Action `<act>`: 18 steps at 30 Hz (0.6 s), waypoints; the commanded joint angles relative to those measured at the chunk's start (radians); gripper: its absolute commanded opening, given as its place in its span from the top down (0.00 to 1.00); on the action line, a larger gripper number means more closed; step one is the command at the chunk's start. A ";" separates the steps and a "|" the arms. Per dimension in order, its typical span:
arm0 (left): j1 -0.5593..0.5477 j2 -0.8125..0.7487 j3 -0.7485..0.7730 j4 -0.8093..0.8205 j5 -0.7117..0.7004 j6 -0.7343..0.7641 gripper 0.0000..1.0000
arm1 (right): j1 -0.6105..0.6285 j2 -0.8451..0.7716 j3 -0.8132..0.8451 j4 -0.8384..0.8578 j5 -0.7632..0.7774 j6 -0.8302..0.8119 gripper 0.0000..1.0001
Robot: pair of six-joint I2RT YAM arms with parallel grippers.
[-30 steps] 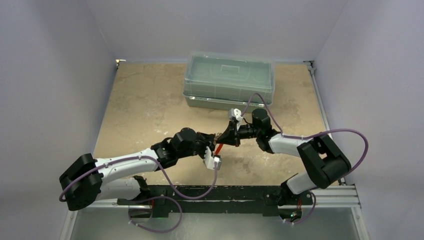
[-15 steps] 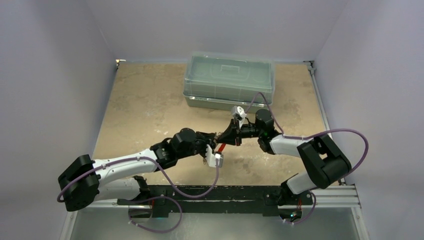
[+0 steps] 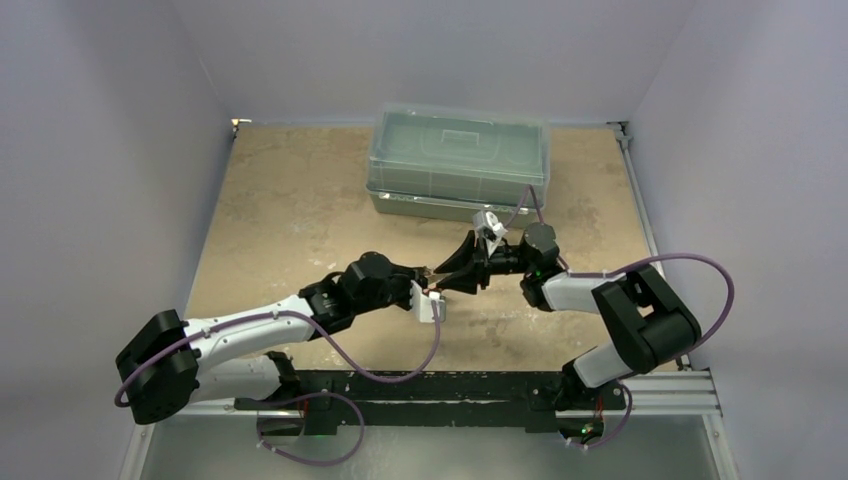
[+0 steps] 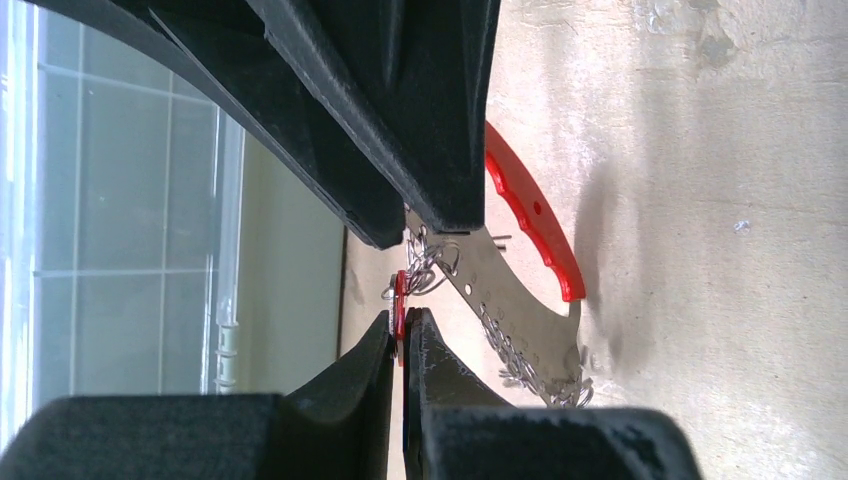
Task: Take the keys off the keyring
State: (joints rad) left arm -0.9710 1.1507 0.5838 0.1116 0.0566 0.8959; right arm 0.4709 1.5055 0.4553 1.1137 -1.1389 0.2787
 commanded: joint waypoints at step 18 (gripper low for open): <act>0.047 0.036 0.095 -0.014 0.054 -0.131 1.00 | 0.017 -0.082 0.016 -0.337 0.169 -0.446 0.63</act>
State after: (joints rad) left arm -0.9333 1.1831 0.6228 0.0792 0.0799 0.7994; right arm 0.4744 1.4384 0.4541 0.8455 -1.0264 -0.0662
